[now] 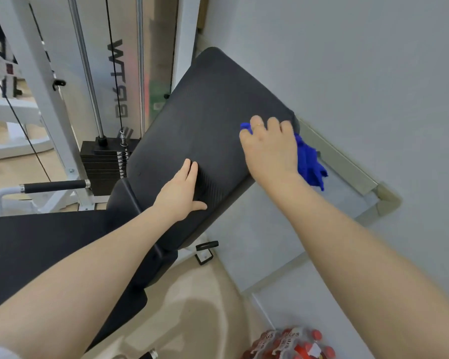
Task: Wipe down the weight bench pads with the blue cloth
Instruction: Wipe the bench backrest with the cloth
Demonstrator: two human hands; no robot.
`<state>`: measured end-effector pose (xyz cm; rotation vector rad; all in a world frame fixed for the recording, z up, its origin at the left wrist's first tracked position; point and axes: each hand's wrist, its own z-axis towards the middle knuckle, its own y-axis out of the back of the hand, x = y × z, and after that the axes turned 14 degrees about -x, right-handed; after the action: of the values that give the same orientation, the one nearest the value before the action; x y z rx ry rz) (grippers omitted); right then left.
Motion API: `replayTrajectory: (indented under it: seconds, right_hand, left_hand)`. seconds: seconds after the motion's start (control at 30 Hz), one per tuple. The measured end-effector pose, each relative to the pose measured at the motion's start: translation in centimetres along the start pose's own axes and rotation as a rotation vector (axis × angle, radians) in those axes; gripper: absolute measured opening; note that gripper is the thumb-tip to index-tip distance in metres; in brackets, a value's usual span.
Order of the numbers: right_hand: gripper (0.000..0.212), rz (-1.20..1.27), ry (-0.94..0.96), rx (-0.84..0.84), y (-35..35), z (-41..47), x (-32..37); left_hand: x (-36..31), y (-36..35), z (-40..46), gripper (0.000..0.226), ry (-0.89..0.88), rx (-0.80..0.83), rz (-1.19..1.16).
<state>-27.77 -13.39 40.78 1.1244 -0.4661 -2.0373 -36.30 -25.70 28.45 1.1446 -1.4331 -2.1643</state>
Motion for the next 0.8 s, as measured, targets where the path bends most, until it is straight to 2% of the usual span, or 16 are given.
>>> replayTrajectory:
  seconds: [0.1, 0.17, 0.23, 0.27, 0.33, 0.4, 0.47, 0.53, 0.6, 0.7, 0.8]
  right_hand:
    - [0.021, -0.003, -0.07, -0.014, -0.6, 0.9, -1.9]
    - [0.022, -0.024, -0.065, -0.055, -1.1, -0.4, 0.4]
    - [0.025, 0.088, -0.025, -0.122, -2.3, -2.7, 3.7]
    - [0.024, 0.144, 0.0, -0.098, -2.6, -3.6, 5.1]
    - [0.013, 0.198, 0.048, 0.065, -2.6, -4.8, 6.9]
    - [0.011, 0.251, 0.134, 0.17, -2.4, -4.7, 7.3]
    - [0.016, 0.214, 0.187, 0.168, -2.4, -3.5, 6.2]
    - [0.027, 0.097, 0.101, 0.018, -2.0, -0.9, 4.5]
    - [0.023, 0.038, -0.004, -0.07, -2.1, 1.5, 3.2]
    - [0.014, 0.011, -0.013, 0.006, -3.2, 2.8, 3.9]
    - [0.014, 0.04, 0.032, 0.076, -4.8, 1.1, 8.5]
  left_hand:
    - [-0.2, 0.1, 0.1, 0.101, 0.019, 0.017, 0.002]
    - [-0.3, 0.0, 0.1, 0.101, 0.034, 0.02, -0.013]
    - [-0.1, -0.3, 0.0, 0.101, 0.05, 0.012, -0.046]
    - [0.0, -0.4, 0.0, 0.101, 0.051, 0.009, -0.061]
    - [0.1, -0.6, 0.0, 0.1, 0.038, 0.007, -0.074]
    - [0.5, -0.6, -0.1, 0.099, 0.017, 0.019, -0.101]
    - [1.2, -0.6, -0.1, 0.102, -0.002, 0.049, -0.186]
    - [2.2, -0.4, 0.0, 0.104, -0.032, 0.088, -0.241]
    - [3.1, -0.4, 0.2, 0.103, -0.046, 0.112, -0.281]
    - [3.9, -0.1, 0.5, 0.094, -0.067, 0.149, -0.337]
    - [5.1, 0.9, 1.4, 0.077, -0.117, 0.193, -0.361]
